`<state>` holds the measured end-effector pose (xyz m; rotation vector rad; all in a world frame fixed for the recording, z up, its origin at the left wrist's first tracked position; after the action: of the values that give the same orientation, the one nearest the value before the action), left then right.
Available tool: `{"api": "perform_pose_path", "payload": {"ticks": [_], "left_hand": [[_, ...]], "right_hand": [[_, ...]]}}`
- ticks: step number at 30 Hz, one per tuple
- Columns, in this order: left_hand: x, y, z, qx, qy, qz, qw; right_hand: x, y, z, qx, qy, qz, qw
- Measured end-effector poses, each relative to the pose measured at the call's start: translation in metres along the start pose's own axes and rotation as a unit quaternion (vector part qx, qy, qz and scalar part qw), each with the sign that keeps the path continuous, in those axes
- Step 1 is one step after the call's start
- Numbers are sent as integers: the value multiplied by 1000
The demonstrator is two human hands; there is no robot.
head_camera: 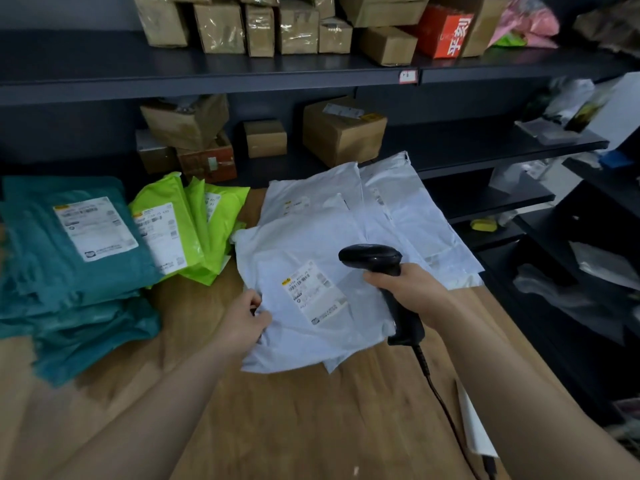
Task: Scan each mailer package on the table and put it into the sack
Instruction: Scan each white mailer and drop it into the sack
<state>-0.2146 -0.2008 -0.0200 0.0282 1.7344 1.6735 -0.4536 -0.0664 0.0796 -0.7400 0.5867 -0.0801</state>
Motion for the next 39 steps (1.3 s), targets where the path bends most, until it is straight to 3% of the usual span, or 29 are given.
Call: {"api": "perform_pose_path", "payload": {"ticks": [5,10,15,18,20,24,27,31,39], "left_hand": [[-4,-30,64,-16,-4,11,1000],[1,-46,90,-111,50,122,985],[-13,-32,89,-86,151,36,984],[-25,-18,94,-85,194,30,977],[-28,-21,101,-91,166,39,981],[-26,-44,116,-128,72,181,973],[-29,-56,123,-142,28,211,967],[-44,-70,127,-146,47,191,969],[-91,-61,124,-80,45,210,973]], "right_hand": [[15,26,24,10,-36,49,998],[49,52,37,34,-45,50,997],[67,76,31,46,2,75,996],[67,78,44,39,40,155,986],[72,73,55,24,41,186,981],[97,72,67,21,-42,82,996],[112,74,75,12,-58,65,996],[123,74,94,8,-94,17,995],[132,41,150,-45,-78,51,995]]}}
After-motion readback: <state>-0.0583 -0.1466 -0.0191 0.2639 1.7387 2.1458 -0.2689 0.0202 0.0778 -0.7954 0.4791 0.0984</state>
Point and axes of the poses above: each hand's wrist, its own z-axis away from the middle knuckle, its own x-axis out of the palm, y = z × x, the point moved 5 cm from there along -z, towards the middle knuckle, and after that the axes turned 11 degrees about x, right-handed, at the moved point
